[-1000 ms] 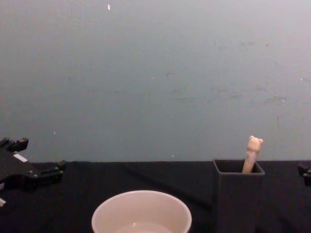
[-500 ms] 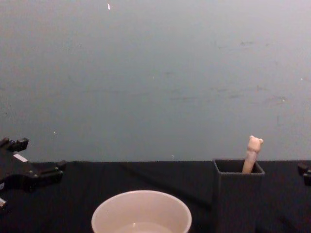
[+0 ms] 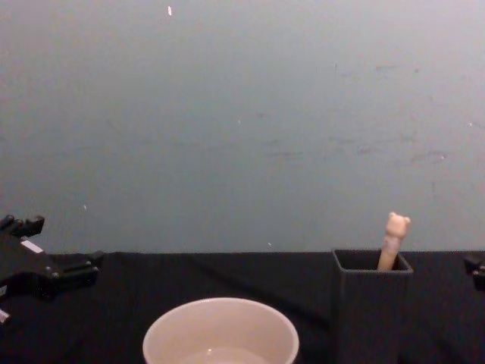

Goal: Pick up the stirring spoon with one hand, stir inside the cup, then place it back in its original position.

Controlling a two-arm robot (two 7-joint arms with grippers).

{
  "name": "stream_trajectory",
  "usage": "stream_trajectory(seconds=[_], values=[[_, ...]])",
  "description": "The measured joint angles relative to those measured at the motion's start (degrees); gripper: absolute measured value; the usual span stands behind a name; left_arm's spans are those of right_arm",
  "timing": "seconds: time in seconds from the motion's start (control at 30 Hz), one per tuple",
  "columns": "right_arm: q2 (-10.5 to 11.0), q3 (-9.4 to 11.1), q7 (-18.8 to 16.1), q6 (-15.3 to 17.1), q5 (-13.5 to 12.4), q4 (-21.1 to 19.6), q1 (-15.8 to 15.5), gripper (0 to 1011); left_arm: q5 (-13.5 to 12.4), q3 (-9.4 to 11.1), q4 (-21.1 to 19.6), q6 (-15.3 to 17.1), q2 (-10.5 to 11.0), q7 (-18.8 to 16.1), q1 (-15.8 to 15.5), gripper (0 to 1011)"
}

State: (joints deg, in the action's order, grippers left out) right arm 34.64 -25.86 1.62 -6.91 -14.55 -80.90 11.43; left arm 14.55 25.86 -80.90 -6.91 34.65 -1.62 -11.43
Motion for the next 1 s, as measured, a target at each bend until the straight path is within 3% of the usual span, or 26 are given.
stream_trajectory(seconds=[0.33,0.47,0.7,0.83,1.0], values=[[-0.03,0.43,-0.55,-0.01,-0.08,-0.34,-0.28,1002,0.00,0.00,0.00,0.00,0.00,0.00,0.00,1001],[0.16,1.47,-3.00,0.42,-2.02,-1.80,-1.34,1002,0.00,0.00,0.00,0.00,0.00,0.00,0.00,1001],[1.31,3.54,-9.94,1.95,-8.34,-5.85,-4.28,1002,0.00,0.00,0.00,0.00,0.00,0.00,0.00,1001],[1.99,4.85,-15.72,2.30,-13.23,-8.40,-5.89,1002,0.00,0.00,0.00,0.00,0.00,0.00,0.00,1001],[1.92,5.79,-21.59,2.71,-17.78,-9.43,-6.27,1000,0.00,0.00,0.00,0.00,0.00,0.00,0.00,1001]])
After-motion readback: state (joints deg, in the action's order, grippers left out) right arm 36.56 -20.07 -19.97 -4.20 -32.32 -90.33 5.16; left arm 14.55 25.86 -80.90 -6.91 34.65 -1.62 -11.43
